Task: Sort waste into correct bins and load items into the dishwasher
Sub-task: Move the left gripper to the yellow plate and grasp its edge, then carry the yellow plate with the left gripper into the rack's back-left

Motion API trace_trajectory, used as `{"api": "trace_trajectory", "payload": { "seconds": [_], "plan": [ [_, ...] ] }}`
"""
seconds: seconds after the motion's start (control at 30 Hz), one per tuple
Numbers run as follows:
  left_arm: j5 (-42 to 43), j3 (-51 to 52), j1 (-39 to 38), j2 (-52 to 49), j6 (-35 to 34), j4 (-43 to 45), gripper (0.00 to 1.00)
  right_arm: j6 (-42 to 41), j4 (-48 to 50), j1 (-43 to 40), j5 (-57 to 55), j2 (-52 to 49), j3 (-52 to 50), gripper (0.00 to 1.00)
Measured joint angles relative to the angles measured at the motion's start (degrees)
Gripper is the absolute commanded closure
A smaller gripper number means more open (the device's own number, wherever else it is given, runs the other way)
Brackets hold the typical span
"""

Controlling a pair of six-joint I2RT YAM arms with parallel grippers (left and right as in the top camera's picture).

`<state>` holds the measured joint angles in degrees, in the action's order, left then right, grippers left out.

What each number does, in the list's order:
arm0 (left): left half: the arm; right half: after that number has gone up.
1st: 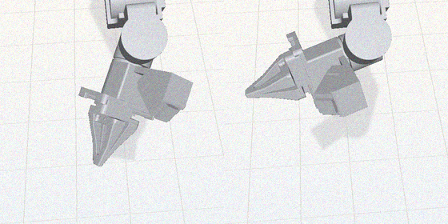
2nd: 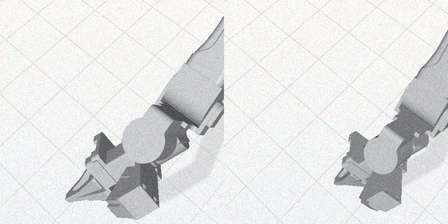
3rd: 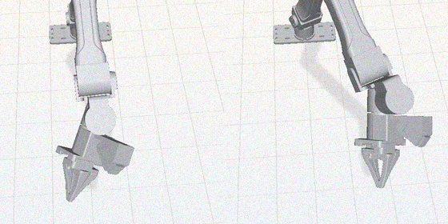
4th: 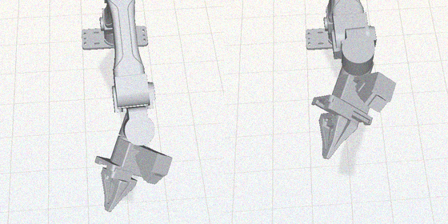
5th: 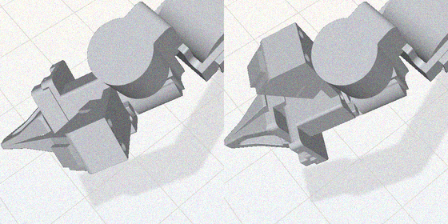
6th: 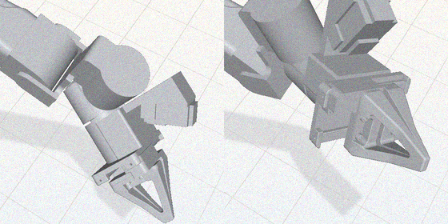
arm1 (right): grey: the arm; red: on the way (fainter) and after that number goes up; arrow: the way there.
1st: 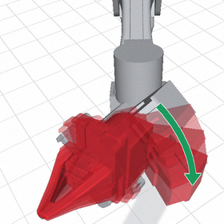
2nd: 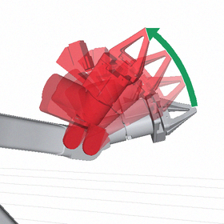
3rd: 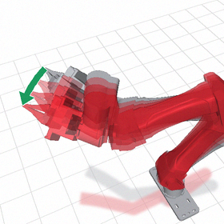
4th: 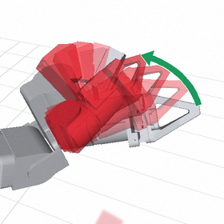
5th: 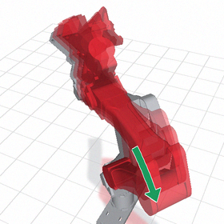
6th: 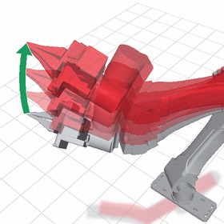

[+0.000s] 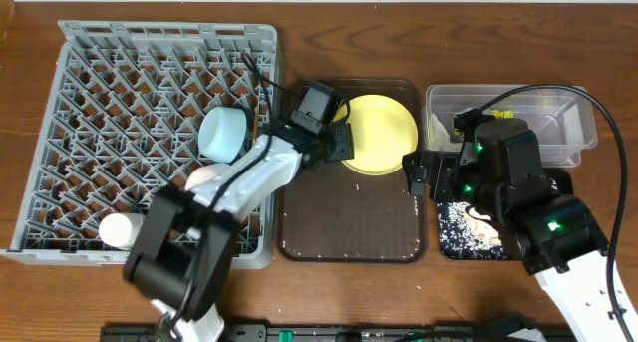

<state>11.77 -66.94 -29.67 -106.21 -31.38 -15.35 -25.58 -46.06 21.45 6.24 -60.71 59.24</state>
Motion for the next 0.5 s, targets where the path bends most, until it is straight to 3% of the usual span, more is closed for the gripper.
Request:
{"api": "trace_trajectory", "payload": {
  "seconds": [0.1,0.17,0.27,0.33,0.37,0.5],
  "plan": [
    [0.39,-0.02,0.0,-3.43,-2.29,2.89,0.46,0.0,-0.44,0.0,0.0,-0.02,0.0,0.01],
    [0.48,-0.02,0.07,-5.14,-3.45,3.02,0.54,0.0,-0.87,0.0,0.0,-0.02,0.0,0.01],
    [0.79,-0.46,0.28,-6.43,-4.48,3.58,0.74,0.0,-1.77,0.0,-0.02,-0.04,0.0,0.01],
    [0.92,-0.63,0.44,-6.97,-4.81,3.78,0.81,0.0,-2.23,0.0,-0.02,-0.04,0.0,0.01],
    [1.03,-0.63,0.5,-7.1,-4.96,3.82,0.91,0.0,-2.36,0.0,0.0,-0.04,0.0,0.01],
    [3.19,-0.63,1.11,-7.69,-5.88,4.35,0.93,0.0,-2.69,0.0,-0.02,-0.22,0.0,0.01]
  ]
}}
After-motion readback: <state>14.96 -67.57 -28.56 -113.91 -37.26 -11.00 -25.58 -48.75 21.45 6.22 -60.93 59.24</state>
